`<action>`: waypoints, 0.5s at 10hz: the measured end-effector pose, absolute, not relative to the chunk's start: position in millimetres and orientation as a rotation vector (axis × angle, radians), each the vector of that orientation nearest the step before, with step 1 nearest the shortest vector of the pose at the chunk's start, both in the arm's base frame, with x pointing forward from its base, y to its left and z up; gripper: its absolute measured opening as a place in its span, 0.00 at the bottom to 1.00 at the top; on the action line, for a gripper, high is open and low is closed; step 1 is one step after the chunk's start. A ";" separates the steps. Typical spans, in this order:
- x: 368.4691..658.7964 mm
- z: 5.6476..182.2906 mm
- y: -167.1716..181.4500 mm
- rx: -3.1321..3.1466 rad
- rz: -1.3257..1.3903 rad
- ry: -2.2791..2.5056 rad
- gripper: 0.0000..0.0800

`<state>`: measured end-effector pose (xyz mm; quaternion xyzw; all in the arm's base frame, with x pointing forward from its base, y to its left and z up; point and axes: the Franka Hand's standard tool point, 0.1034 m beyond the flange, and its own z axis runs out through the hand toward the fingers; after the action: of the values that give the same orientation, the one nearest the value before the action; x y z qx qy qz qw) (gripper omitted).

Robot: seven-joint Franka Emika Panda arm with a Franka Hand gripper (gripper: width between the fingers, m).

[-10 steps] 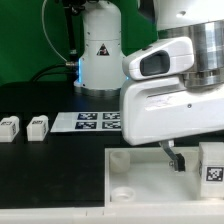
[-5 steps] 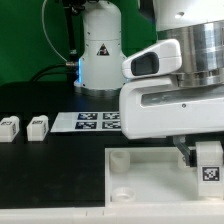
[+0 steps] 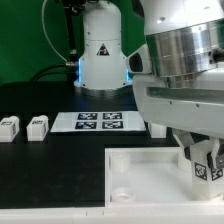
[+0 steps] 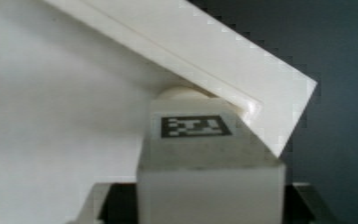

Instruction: Assemble one leg

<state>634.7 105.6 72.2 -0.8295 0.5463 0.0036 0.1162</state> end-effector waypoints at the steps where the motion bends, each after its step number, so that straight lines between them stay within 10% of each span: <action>1: 634.2 71.9 106.0 -2.356 0.029 1.703 0.37; 5: 634.5 70.3 108.9 -1.706 0.178 2.294 0.37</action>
Offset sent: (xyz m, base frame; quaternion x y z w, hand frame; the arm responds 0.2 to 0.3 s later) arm 0.0069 0.0091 0.0048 -0.0212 -0.0333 0.4637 0.8851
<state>634.5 108.9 70.3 -0.5899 0.7932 0.0614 0.1383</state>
